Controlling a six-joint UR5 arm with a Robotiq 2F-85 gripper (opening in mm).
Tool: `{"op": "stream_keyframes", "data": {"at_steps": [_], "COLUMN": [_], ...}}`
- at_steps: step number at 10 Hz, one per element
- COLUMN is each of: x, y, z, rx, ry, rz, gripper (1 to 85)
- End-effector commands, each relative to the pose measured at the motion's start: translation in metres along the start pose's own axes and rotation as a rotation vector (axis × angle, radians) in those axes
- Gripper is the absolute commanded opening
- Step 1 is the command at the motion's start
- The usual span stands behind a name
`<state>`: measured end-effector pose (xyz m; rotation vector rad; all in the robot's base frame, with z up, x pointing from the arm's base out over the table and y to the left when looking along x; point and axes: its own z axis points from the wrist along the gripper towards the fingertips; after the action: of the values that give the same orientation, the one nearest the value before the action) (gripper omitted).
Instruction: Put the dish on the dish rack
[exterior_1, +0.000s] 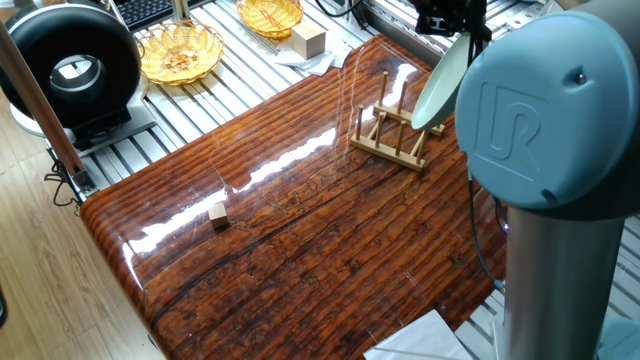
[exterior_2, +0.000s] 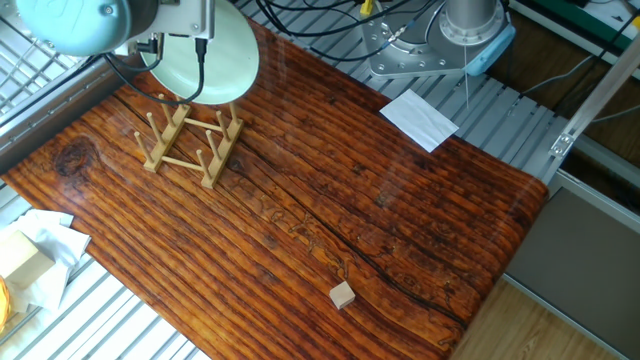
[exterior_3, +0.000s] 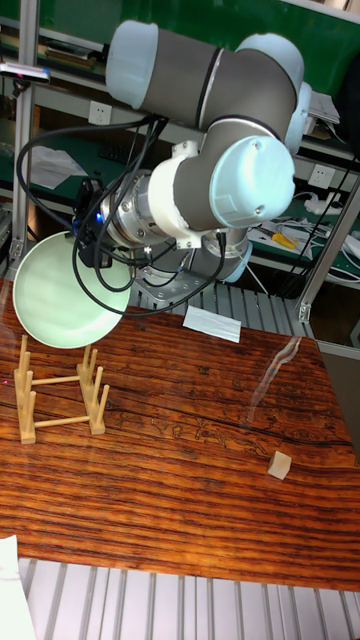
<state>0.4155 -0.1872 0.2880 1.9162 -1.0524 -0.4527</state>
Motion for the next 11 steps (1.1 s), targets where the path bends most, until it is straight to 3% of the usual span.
{"op": "stream_keyframes", "data": {"at_steps": [1,11], "x": [0.002,0.007], "y": [-0.005,-0.017], "z": [-0.001,0.007], "rx": [0.012,0.024], "ry": [0.002,0.022], "rz": [0.006,0.004], "gripper": [1.0,1.0]}}
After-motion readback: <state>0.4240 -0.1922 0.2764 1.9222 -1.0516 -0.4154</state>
